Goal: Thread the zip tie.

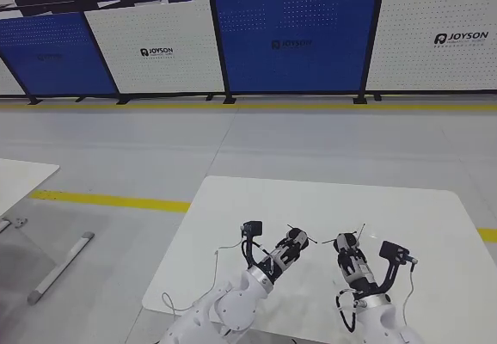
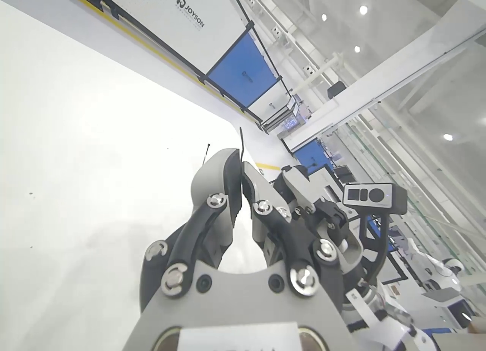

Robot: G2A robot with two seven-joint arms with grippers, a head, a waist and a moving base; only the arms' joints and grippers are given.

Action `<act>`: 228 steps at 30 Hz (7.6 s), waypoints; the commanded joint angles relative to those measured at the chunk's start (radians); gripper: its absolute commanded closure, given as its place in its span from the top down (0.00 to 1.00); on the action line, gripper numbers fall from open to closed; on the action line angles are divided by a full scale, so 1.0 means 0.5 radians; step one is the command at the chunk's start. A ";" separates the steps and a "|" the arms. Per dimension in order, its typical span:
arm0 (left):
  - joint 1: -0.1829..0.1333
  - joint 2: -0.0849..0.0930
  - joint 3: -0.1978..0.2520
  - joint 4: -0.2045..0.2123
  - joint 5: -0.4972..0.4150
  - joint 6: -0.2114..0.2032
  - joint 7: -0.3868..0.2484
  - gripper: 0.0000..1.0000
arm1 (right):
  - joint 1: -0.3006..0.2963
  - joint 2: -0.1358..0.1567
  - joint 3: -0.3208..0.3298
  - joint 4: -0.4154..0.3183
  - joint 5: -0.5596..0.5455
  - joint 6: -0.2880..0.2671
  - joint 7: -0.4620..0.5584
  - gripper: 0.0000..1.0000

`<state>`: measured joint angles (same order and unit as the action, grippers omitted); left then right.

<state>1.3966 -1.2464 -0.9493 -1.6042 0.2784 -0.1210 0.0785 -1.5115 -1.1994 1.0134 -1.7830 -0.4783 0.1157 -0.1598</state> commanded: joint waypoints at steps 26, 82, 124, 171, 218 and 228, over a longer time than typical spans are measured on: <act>0.000 0.000 0.000 0.000 0.001 0.000 0.000 0.00 | -0.014 -0.032 -0.006 0.036 -0.011 -0.043 -0.028 0.00; 0.000 0.000 0.000 0.000 0.001 0.000 0.000 0.00 | -0.024 -0.148 0.050 0.085 -0.143 -0.082 0.043 0.00; 0.000 0.000 0.000 0.000 0.001 0.000 0.000 0.00 | -0.069 -0.206 0.115 0.066 -0.212 -0.080 0.075 0.00; 0.000 0.000 0.000 0.000 0.001 0.000 0.000 0.00 | -0.073 -0.256 0.119 0.082 -0.213 -0.074 0.126 0.00; -0.001 -0.031 0.005 -0.003 -0.153 0.154 0.076 0.00 | -0.038 -0.277 0.122 0.160 -0.340 -0.153 0.003 0.00; -0.001 -0.031 0.005 -0.003 -0.153 0.154 0.076 0.00 | -0.020 -0.291 0.103 0.197 -0.407 -0.125 0.010 0.00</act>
<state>1.3962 -1.2617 -0.9467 -1.6057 0.2020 -0.0442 0.1165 -1.5233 -1.3442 1.0661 -1.6865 -0.6837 0.0531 -0.1572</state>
